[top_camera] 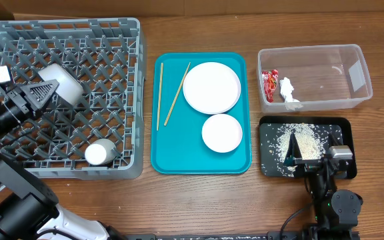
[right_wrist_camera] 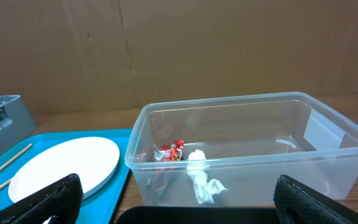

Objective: Sort waste into correct bins and load items into the dishwasher
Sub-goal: 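Lift the grey bowl and carry it to the dish rack, then lower the grey bowl into the rack's left side and release, then reach the left gripper to the pink bowl and grasp its rim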

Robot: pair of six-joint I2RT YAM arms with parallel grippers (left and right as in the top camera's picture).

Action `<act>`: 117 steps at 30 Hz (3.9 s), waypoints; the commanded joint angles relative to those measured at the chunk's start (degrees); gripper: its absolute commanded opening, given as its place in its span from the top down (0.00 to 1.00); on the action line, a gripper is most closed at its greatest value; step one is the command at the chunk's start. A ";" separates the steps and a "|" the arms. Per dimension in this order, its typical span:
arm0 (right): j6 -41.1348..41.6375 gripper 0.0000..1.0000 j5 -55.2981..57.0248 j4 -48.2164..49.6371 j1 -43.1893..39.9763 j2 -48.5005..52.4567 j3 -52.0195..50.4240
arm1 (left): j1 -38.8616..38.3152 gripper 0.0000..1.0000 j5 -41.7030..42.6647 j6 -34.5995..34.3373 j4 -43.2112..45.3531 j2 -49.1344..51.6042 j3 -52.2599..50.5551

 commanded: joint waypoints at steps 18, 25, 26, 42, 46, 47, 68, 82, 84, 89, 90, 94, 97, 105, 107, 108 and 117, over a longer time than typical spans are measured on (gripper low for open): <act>-0.26 0.00 -0.02 0.24 -0.17 -0.63 -0.59 | 0.85 0.96 -7.80 -3.91 11.04 0.94 0.17; -0.26 0.00 -0.02 0.24 -0.17 -0.63 -0.59 | 6.78 0.96 -7.85 -14.40 15.89 0.94 0.17; -0.26 0.00 -0.04 0.24 -0.17 -0.63 -0.59 | 7.65 0.96 -8.59 -14.51 15.85 0.94 0.17; -0.26 0.00 -0.04 0.24 -0.17 -0.63 -0.59 | 9.64 0.96 -16.24 -15.78 21.35 1.01 -1.36; -0.26 0.00 -0.04 0.24 -0.17 -0.63 -0.59 | 9.40 0.96 -12.76 -16.72 25.27 1.77 -1.38; -0.26 0.00 -0.04 0.24 -0.17 -0.63 -0.59 | 9.22 0.96 -12.31 -16.68 25.97 2.16 -1.40; -0.26 0.00 -0.04 0.24 -0.17 -0.63 -0.59 | 11.06 0.96 -1.73 -20.50 29.53 8.46 -1.38; -0.26 0.00 -0.02 0.24 -0.17 -0.63 -0.59 | 17.51 0.95 -2.14 -12.09 11.82 7.32 -1.38; -0.26 0.00 -0.04 0.24 -0.17 -0.63 -0.59 | 18.08 0.92 -2.14 -12.09 10.14 7.30 -1.38; -0.26 0.00 -0.02 0.24 -0.17 -0.63 -0.59 | 18.40 0.45 -2.36 -12.11 5.90 6.71 -1.38; -0.26 0.00 -0.02 0.24 -0.17 -0.63 -0.59 | 18.25 0.34 -2.40 -12.09 5.14 6.21 -1.38; -0.26 0.00 -0.04 0.24 -0.17 -0.63 -0.59 | 18.08 0.14 -6.34 -12.17 2.93 1.62 -1.38; -0.26 0.00 -0.04 0.24 -0.17 -0.63 -0.59 | 17.31 0.14 -13.55 -15.21 2.78 -6.73 -1.36; -0.24 0.00 -0.04 0.24 -0.17 -0.63 -0.59 | 1.62 0.09 -27.67 -19.41 2.69 -27.87 -1.36; -0.26 0.00 -0.04 0.24 -0.17 -0.63 -0.59 | -6.40 0.08 -34.27 -19.98 2.38 -30.82 -1.36; -0.24 0.00 -0.02 0.24 -0.17 -0.63 -0.59 | -11.19 0.08 -38.45 -20.48 2.25 -31.82 -1.36; -0.26 0.00 -0.04 0.24 -0.17 -0.63 -0.59 | -56.02 0.13 -64.94 -23.30 4.52 -25.46 -1.36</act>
